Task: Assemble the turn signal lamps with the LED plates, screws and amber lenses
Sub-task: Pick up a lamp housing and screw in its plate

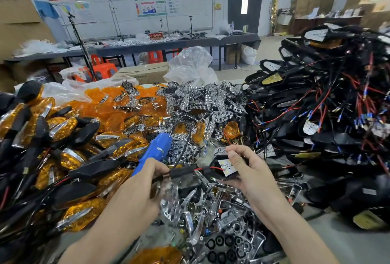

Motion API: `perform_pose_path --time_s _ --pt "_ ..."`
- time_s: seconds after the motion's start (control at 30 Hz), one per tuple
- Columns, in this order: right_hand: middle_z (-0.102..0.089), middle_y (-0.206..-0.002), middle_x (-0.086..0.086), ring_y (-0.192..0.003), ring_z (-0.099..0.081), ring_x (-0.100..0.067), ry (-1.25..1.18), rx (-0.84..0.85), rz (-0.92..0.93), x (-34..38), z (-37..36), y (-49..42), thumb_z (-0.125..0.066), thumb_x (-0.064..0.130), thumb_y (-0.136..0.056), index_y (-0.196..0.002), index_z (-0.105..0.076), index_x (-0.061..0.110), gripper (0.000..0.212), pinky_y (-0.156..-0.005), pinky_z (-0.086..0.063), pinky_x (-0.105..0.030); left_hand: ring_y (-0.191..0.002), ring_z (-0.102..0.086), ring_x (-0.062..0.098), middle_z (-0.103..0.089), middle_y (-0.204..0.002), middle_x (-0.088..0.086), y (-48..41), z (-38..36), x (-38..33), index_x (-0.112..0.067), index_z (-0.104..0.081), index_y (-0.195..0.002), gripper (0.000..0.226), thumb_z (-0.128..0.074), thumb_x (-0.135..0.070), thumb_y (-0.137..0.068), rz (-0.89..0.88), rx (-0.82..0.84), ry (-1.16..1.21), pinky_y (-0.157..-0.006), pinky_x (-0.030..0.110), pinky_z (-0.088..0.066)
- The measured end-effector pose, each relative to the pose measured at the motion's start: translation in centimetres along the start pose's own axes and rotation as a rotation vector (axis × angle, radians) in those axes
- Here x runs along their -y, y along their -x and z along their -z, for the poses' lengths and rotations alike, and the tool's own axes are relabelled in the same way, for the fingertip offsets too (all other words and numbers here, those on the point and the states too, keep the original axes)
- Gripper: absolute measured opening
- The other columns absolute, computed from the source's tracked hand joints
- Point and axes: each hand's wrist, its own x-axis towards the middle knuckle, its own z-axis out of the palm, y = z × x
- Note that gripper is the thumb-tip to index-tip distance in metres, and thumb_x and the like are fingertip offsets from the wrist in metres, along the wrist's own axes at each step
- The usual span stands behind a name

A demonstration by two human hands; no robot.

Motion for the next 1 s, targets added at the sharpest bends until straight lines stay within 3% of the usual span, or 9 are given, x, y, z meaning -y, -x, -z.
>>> perform_pose_path --time_s 0.07,0.17,0.3,0.43,0.5,0.6,0.77,0.9,1.0 --pt "-0.068 -0.109 -0.01 -0.084 -0.076 -0.023 -0.029 0.006 -0.002 0.0 -0.2 0.1 -0.061 0.02 -0.101 -0.085 -0.075 0.03 0.023 -0.071 -0.064 -0.039 -0.054 -0.056 0.007 -0.059 -0.087 -0.036 0.0 -0.1 -0.5 -0.056 -0.032 -0.103 0.029 -0.053 -0.036 -0.095 -0.039 0.018 0.032 -0.048 0.019 -0.039" --pt "-0.067 -0.111 -0.011 -0.08 -0.077 -0.022 -0.048 0.008 -0.002 0.1 -0.2 0.3 -0.06 0.02 -0.101 -0.085 -0.075 0.028 0.024 -0.068 -0.064 -0.037 -0.051 -0.057 0.01 -0.056 -0.086 -0.043 0.1 0.0 -1.3 -0.056 -0.032 -0.112 0.024 -0.045 -0.05 -0.093 -0.086 0.066 0.028 -0.047 0.018 -0.037" --pt "-0.063 -0.113 -0.01 -0.077 -0.077 -0.021 -0.059 0.013 0.003 0.1 -0.4 0.2 -0.058 0.018 -0.104 -0.082 -0.075 0.029 0.029 -0.066 -0.063 -0.036 -0.072 -0.064 -0.005 -0.05 -0.087 -0.053 -0.2 0.0 -1.8 -0.065 -0.035 -0.118 0.032 -0.033 -0.075 -0.087 -0.142 0.063 -0.046 -0.052 0.013 -0.04" --pt "-0.07 -0.099 0.001 -0.077 -0.077 -0.015 -0.074 0.004 0.001 -0.1 -0.5 0.1 -0.056 0.017 -0.105 -0.084 -0.075 0.026 0.029 -0.066 -0.063 -0.037 -0.072 -0.063 0.0 -0.061 -0.095 -0.035 -0.7 -0.3 -1.9 -0.065 -0.038 -0.114 0.028 -0.032 -0.072 -0.087 -0.161 0.069 -0.033 -0.055 0.016 -0.045" --pt "-0.073 -0.091 0.011 -0.077 -0.076 -0.012 -0.082 -0.002 -0.002 -0.1 -0.4 0.1 -0.056 0.016 -0.105 -0.084 -0.075 0.024 0.029 -0.065 -0.064 -0.038 -0.068 -0.06 0.003 -0.059 -0.094 -0.035 -0.8 -0.4 -2.0 -0.061 -0.036 -0.116 0.026 -0.031 -0.067 -0.091 -0.181 0.095 -0.052 -0.051 0.017 -0.041" --pt "-0.066 -0.105 -0.001 -0.079 -0.076 -0.013 -0.09 -0.008 0.015 0.1 -0.3 0.1 -0.057 0.016 -0.104 -0.083 -0.076 0.025 0.03 -0.065 -0.064 -0.038 -0.056 -0.055 0.003 -0.057 -0.077 -0.036 -0.9 -0.2 -2.5 -0.056 -0.038 -0.118 0.027 -0.033 -0.064 -0.093 -0.219 0.082 -0.058 -0.046 0.015 -0.035" --pt "-0.065 -0.104 -0.008 -0.077 -0.075 -0.016 -0.112 0.015 0.026 0.6 -0.2 0.3 -0.057 0.017 -0.104 -0.084 -0.076 0.026 0.028 -0.065 -0.063 -0.036 -0.04 -0.043 0.009 -0.058 -0.055 -0.01 -1.0 0.3 -2.4 -0.051 -0.059 -0.12 0.04 -0.044 -0.064 -0.086 -0.223 0.029 0.065 -0.041 0.013 -0.028" --pt "-0.065 -0.099 -0.005 -0.078 -0.075 -0.019 -0.125 0.023 0.027 0.6 -0.3 0.4 -0.058 0.018 -0.103 -0.086 -0.076 0.026 0.026 -0.067 -0.063 -0.038 -0.041 -0.045 0.006 -0.053 -0.05 -0.023 -0.9 0.7 -2.9 -0.05 -0.063 -0.117 0.046 -0.04 -0.068 -0.081 -0.194 0.01 -0.009 -0.041 0.012 -0.029" --pt "-0.061 -0.113 -0.008 -0.08 -0.076 -0.018 -0.132 0.028 0.021 0.5 -0.5 0.5 -0.06 0.019 -0.102 -0.087 -0.077 0.025 0.024 -0.066 -0.064 -0.037 -0.054 -0.052 -0.004 -0.053 -0.065 -0.04 -0.9 1.0 -3.1 -0.052 -0.055 -0.119 0.047 -0.029 -0.07 -0.083 -0.184 0.024 -0.13 -0.046 0.015 -0.033"
